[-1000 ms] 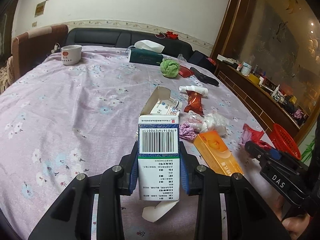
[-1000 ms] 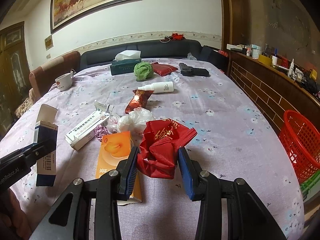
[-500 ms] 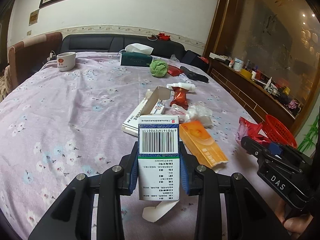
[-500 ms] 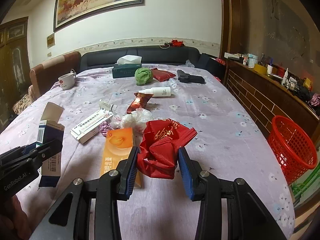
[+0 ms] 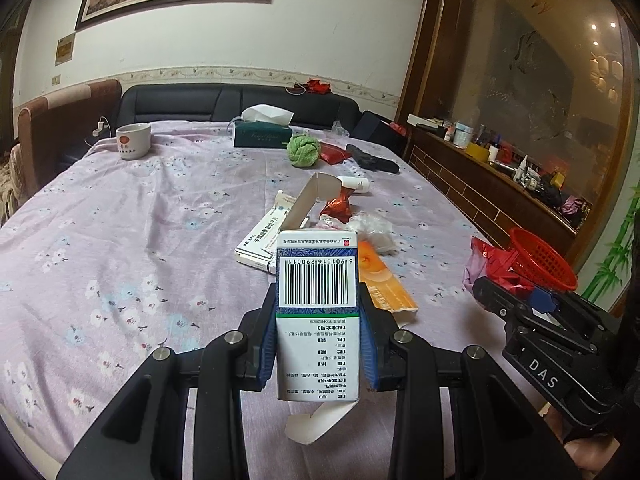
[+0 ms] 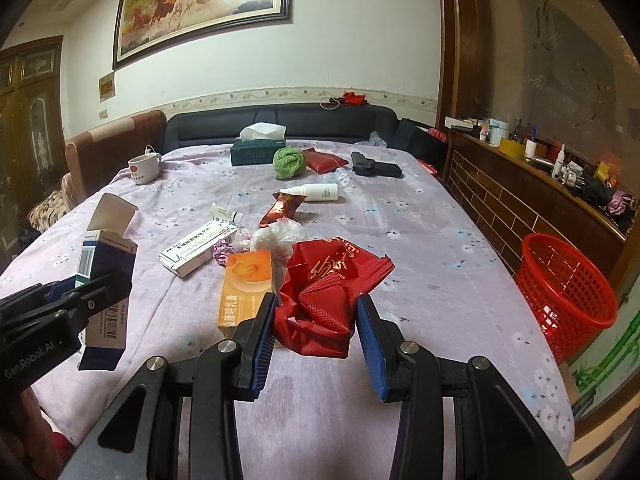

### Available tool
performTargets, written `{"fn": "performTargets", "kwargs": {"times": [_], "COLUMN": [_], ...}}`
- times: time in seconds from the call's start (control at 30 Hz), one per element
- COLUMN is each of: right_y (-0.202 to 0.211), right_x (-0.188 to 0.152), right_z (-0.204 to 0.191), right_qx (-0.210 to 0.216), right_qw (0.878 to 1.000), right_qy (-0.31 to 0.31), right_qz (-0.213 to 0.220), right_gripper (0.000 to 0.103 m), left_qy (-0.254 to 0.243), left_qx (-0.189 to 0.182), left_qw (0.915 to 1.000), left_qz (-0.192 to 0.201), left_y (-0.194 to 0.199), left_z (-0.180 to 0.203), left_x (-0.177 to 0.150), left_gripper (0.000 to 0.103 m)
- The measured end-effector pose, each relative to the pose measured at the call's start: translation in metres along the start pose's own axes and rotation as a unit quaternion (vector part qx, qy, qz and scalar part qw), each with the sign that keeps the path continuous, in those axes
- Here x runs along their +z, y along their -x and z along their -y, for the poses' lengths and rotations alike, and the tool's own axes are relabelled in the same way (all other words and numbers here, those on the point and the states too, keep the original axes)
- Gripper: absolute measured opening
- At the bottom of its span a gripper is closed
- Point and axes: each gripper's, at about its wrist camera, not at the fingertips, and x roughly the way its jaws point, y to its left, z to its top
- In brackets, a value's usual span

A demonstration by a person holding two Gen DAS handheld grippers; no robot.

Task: Collect trash
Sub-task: 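Lift the medicine box with left tool while right holds the red bag, then hold the barcode medicine box in left tool while right holds the red bag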

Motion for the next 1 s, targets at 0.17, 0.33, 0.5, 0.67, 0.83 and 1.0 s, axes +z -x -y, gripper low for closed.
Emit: {"fn": "performTargets", "kwargs": {"times": [0.17,0.33,0.5,0.67,0.83,1.0], "right_y": [0.0012,-0.0026,-0.0024,-0.0023,-0.0044,-0.0047], "right_x": [-0.0011,0.0006,0.0009,0.0004,-0.0005,-0.0006], "right_z": [-0.0015,-0.0020,-0.0023,-0.0038,-0.0044,-0.0038], "right_qx": [-0.002,-0.002,-0.004,-0.003,-0.002,-0.003], "right_qw": [1.000,1.000,1.000,1.000,1.000,1.000], "right_qy": [0.002,0.002,0.002,0.005,0.006,0.007], "right_qz": [-0.002,-0.004,-0.004,-0.003,-0.007,-0.006], "right_gripper": [0.043,0.043,0.043,0.043,0.043,0.043], "left_qy": [-0.002,0.001,0.000,-0.001,0.001,-0.002], "left_qx": [0.000,0.000,-0.002,-0.003,-0.004,-0.005], "left_qw": [1.0000,1.0000,1.0000,1.0000,0.9999,0.9999], "left_qz": [-0.004,-0.005,-0.006,-0.006,-0.010,-0.011], "left_y": [-0.0029,-0.0054,-0.0038,-0.0039,-0.0046,-0.0050], "left_z": [-0.0001,-0.0019,-0.0010,-0.0005,0.0003,0.0017], "left_x": [-0.0003,0.0008,-0.0016,-0.0025,-0.0031,-0.0029], "left_gripper": [0.033,0.033,0.033,0.033,0.033,0.033]}}
